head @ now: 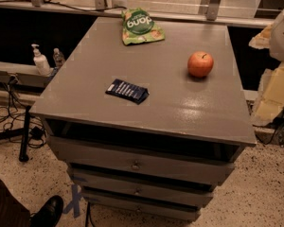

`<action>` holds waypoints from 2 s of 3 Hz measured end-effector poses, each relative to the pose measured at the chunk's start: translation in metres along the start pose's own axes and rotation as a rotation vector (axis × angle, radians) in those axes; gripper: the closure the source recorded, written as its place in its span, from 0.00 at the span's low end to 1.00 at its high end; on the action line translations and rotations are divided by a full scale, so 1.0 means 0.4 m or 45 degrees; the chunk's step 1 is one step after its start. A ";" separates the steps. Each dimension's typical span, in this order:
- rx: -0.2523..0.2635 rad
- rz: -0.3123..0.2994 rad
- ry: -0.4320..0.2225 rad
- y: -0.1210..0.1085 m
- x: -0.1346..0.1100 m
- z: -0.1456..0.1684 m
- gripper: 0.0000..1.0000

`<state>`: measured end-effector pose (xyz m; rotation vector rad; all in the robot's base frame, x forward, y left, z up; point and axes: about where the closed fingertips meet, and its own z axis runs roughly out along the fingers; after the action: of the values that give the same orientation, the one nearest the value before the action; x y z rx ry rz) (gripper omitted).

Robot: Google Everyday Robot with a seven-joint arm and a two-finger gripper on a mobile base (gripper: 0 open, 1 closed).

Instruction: Pick apple

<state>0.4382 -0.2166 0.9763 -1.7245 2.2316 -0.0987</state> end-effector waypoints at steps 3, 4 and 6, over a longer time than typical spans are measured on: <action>0.030 0.104 -0.154 -0.119 0.057 0.115 0.00; 0.070 0.209 -0.233 -0.215 0.103 0.187 0.00; 0.054 0.430 -0.476 -0.360 0.106 0.362 0.00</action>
Offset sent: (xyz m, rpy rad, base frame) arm 0.0471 -0.0281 -0.0372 0.1528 -0.0315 -0.0467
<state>0.6049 -0.2760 0.8657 -1.2023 2.1756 0.2328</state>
